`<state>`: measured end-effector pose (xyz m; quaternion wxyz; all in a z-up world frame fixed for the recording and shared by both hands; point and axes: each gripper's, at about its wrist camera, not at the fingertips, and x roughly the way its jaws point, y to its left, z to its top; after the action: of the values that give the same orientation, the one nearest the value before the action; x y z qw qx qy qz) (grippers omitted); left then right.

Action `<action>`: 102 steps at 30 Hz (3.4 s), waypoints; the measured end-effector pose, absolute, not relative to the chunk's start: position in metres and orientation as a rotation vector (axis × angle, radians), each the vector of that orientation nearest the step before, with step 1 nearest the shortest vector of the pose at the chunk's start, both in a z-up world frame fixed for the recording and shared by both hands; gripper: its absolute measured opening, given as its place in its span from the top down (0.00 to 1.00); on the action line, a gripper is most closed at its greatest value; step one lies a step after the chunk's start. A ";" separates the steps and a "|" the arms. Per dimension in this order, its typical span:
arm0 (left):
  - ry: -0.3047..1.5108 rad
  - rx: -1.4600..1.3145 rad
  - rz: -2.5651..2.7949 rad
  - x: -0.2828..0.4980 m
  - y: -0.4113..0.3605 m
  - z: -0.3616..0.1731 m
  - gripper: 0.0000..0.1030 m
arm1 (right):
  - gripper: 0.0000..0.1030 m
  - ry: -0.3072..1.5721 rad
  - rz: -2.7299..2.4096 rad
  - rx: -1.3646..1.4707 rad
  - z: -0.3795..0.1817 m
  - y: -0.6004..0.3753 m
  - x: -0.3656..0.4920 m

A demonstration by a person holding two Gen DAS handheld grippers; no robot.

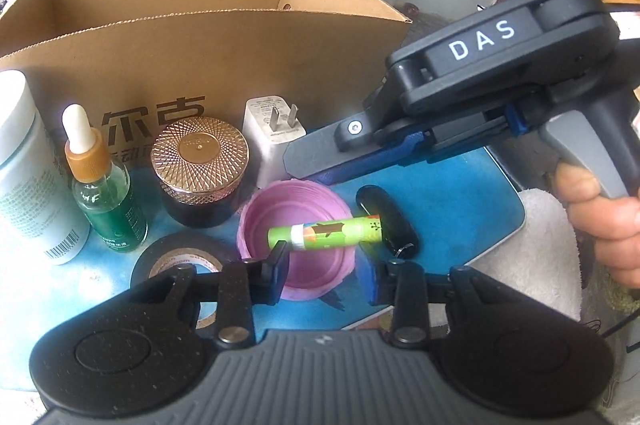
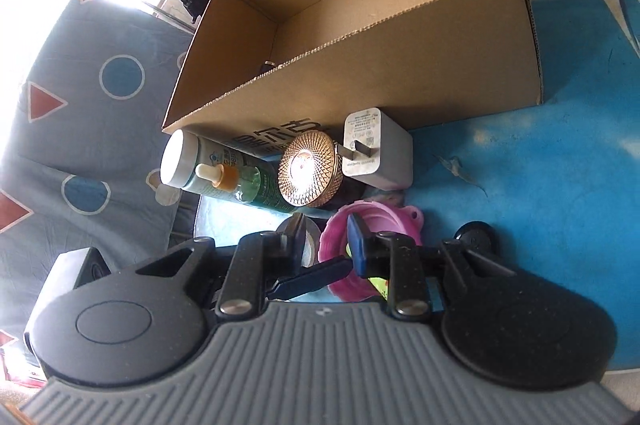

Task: Organize rigid objects
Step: 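Grasp the green-yellow tube on the pink lid with the right gripper, then carry the green-yellow tube into the box and open the right gripper, then withdraw the right gripper from the box toward the black key fob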

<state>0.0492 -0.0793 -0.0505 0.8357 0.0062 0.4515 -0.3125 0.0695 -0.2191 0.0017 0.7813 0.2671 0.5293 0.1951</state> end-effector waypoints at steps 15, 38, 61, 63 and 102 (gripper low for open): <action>0.948 -0.048 -0.680 0.057 -0.050 -0.051 0.65 | 0.77 1.356 0.398 0.353 -0.015 -0.196 0.087; 0.925 -0.079 -0.652 0.035 -0.032 -0.027 0.65 | 0.86 1.333 0.441 0.329 -0.014 -0.185 0.090; 0.648 -0.153 -0.535 0.063 0.023 0.102 0.63 | 0.86 0.987 0.586 0.379 0.113 -0.156 0.126; 0.642 -0.153 -0.476 0.074 0.029 0.105 0.61 | 0.86 1.014 0.579 0.392 0.107 -0.146 0.159; 0.624 -0.101 -0.528 0.035 0.034 0.085 0.34 | 0.70 1.033 0.523 0.539 0.113 -0.180 0.187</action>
<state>0.0349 0.0339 0.0852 0.9164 -0.0490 0.3034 -0.2564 0.1869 -0.1804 0.1131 0.8031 0.2516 0.4820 0.2439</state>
